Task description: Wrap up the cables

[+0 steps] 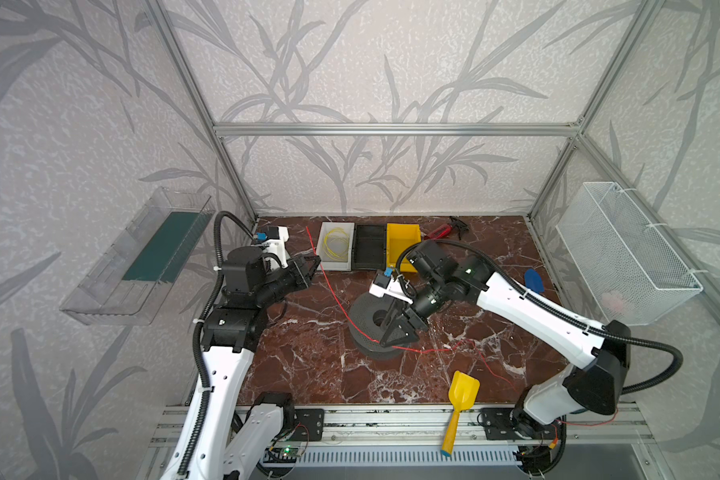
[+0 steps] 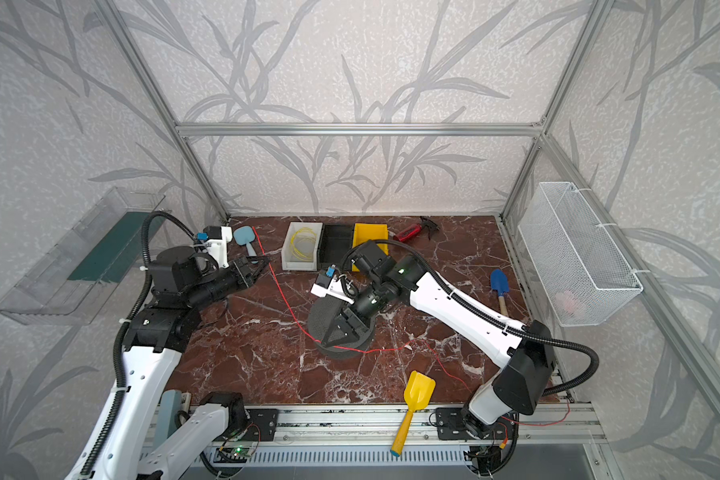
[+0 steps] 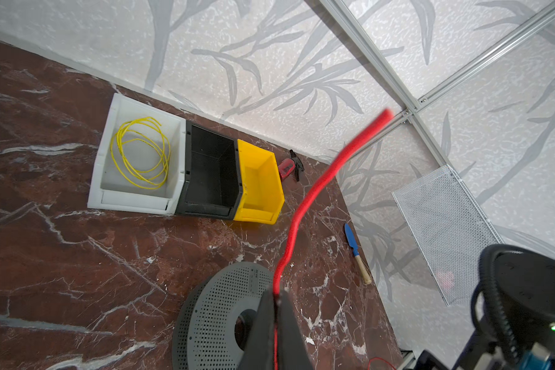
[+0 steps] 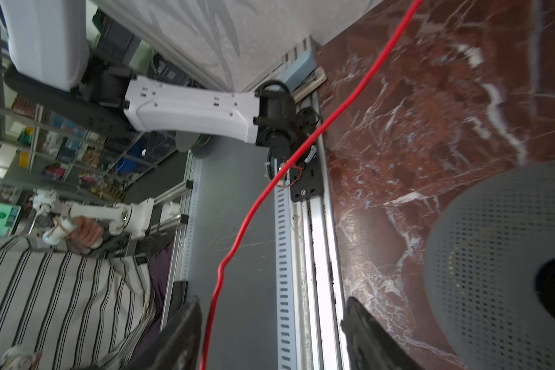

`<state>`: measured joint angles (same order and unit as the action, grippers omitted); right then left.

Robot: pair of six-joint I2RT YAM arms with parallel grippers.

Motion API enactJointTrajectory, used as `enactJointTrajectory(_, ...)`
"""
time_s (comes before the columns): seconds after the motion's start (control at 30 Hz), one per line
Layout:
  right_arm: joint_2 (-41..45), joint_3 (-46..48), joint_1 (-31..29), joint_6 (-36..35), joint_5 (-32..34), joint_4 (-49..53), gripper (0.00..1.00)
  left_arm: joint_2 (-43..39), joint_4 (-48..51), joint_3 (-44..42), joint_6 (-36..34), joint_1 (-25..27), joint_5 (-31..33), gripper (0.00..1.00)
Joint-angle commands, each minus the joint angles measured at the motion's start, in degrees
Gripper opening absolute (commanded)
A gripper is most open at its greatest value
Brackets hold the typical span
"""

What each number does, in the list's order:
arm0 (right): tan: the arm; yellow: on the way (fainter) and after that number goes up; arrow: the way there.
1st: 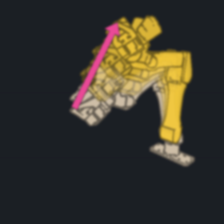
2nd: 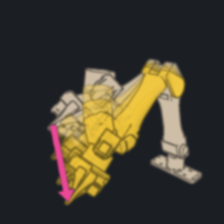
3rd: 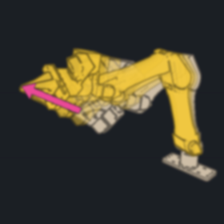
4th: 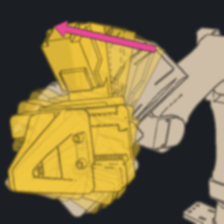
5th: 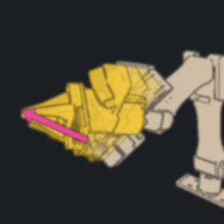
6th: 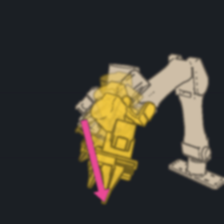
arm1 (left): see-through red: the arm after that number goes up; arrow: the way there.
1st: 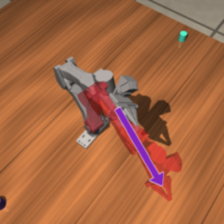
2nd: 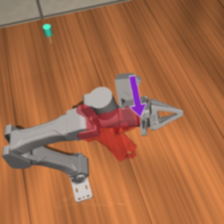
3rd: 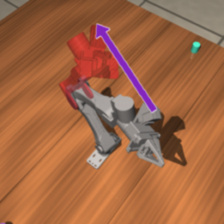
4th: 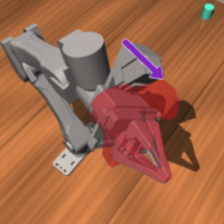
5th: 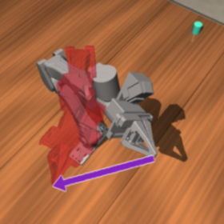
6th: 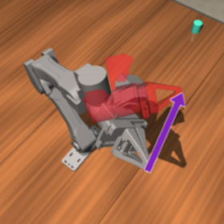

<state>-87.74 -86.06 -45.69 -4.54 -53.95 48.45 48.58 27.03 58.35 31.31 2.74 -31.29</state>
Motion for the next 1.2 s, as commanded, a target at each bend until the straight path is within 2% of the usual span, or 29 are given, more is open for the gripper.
enactJointTrajectory(0.0, 2.5, -4.2, 3.5, 5.4, 5.3, -8.1, 0.74, -3.1, -1.8, -3.4, 2.2, 1.1, 4.7, 0.00)
enactJointTrajectory(0.13, -4.2, -13.7, 3.9, 7.5, 10.7, -6.9, 0.76, -5.1, -4.1, -6.2, 4.5, 3.6, 6.8, 0.00)
enactJointTrajectory(0.3, -14.9, -24.4, -3.1, 6.8, 17.5, -4.3, 0.75, -7.1, -2.5, -7.1, 5.0, 8.9, 14.6, 0.00)
enactJointTrajectory(0.47, -17.5, -22.0, -8.3, 10.1, 19.3, -10.1, 0.74, -8.9, -2.2, -8.0, 6.0, 9.6, 15.9, 0.00)
enactJointTrajectory(0.7, -17.4, -16.3, -10.4, 14.0, 17.1, -16.3, 0.67, -8.8, -1.8, -7.6, 5.7, 9.6, 15.3, 0.00)
enactJointTrajectory(0.83, -16.9, -14.1, -10.7, 15.0, 18.8, -18.3, 0.52, -8.5, -2.4, -7.9, 6.1, 9.6, 14.9, 0.00)
enactJointTrajectory(0.87, -16.7, -13.5, -10.8, 15.4, 19.5, -18.9, 0.46, -8.5, -2.6, -8.0, 6.2, 9.6, 14.7, 0.00)
enactJointTrajectory(0.97, -15.9, -12.3, -10.7, 15.9, 22.5, -20.0, 0.20, -8.5, -2.6, -8.1, 6.3, 9.6, 14.8, 0.00)
enactJointTrajectory(1.07, -15.4, -11.7, -10.7, 15.9, 23.3, -20.5, 0.02, -8.3, -2.5, -7.9, 6.3, 9.6, 14.9, 0.00)
enactJointTrajectory(1.17, -15.0, -11.2, -10.7, 15.9, 23.2, -20.5, 0.00, -7.7, -2.5, -7.7, 6.3, 9.6, 14.7, 0.00)
